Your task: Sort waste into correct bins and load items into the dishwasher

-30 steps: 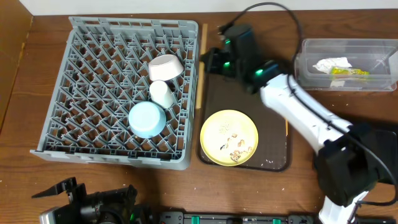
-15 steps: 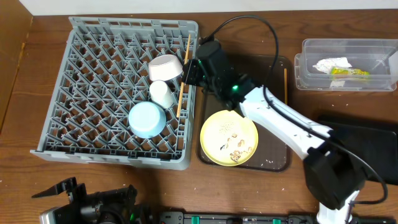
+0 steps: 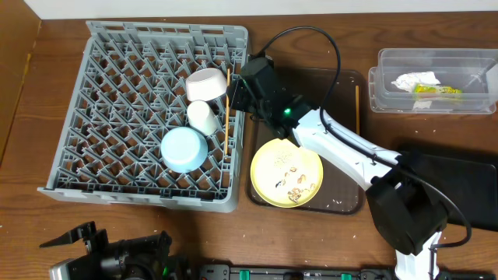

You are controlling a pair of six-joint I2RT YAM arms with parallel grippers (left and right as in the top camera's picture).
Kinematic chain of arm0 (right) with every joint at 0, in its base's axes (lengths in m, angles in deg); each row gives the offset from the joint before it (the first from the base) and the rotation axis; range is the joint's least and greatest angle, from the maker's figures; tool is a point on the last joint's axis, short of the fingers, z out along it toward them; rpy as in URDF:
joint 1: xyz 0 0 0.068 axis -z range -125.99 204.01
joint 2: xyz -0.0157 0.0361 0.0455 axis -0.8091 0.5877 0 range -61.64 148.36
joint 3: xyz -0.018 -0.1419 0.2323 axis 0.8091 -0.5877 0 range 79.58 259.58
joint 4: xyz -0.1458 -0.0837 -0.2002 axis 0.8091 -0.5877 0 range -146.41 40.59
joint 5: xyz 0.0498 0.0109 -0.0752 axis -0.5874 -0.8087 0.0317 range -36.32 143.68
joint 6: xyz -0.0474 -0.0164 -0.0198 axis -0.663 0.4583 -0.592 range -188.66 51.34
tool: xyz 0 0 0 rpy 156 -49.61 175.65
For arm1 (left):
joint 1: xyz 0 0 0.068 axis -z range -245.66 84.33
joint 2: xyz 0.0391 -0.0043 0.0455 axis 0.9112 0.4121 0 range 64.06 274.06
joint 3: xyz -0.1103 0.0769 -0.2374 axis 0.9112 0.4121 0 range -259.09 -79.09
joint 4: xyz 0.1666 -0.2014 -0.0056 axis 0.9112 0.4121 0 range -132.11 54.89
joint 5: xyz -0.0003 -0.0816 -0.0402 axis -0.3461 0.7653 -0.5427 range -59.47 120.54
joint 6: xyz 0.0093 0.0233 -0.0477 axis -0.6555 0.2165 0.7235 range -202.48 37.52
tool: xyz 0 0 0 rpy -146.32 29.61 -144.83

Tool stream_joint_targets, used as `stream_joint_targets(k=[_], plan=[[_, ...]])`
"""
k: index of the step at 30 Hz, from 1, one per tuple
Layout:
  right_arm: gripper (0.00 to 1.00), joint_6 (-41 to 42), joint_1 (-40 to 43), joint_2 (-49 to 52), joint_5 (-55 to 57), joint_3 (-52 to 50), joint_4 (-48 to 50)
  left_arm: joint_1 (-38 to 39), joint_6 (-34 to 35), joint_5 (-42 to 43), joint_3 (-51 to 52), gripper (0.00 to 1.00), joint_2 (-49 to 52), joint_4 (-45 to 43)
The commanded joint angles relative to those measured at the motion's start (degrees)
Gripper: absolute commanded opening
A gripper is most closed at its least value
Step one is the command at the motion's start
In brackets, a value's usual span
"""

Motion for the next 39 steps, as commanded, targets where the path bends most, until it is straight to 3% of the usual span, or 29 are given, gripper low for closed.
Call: stream_joint_targets(k=[1,7,13,16,19,27,34,39], plan=[[0.31,-2.9,0.4,-0.5,-1.3,1.9,-2.3,-0.1,-0.3,-3.0,-1.0,0.95,-0.3,-0.2],[0.4,-9.9,5.2,-4.0,1.4,8.0,-18.6,-0.1,-0.3,-3.0,-1.0,0.95,-0.3,-0.2],[0.4,-14.9,11.0,-5.2,-3.3,11.0,-24.7,-0.1,-0.3,-3.0,-1.0,0.95,-0.3,-0.2],[0.31,-15.1,11.8,-5.1,-7.4,10.8,-21.9,-0.1,-0.3,-3.0,-1.0,0.95,-0.3,-0.3],[0.07,-17.0,10.7,-4.5,-6.9,10.4,-15.5,-0.1,-0.3,-3.0,-1.0,0.95,-0.3,-0.3],[0.31,-20.6,5.7,4.1,-6.9,10.4,-1.2,-0.1,-0.3,-3.0,-1.0,0.95,-0.3,-0.2],[0.34,-20.9,5.4,9.0,3.6,10.5,1.3,-0.1,-0.3,-3.0,-1.0,0.95,-0.3,-0.2],[0.36,-22.1,5.7,9.0,4.7,10.5,1.7,-0.1,-0.3,-3.0,-1.0,0.95,-0.3,-0.3]])
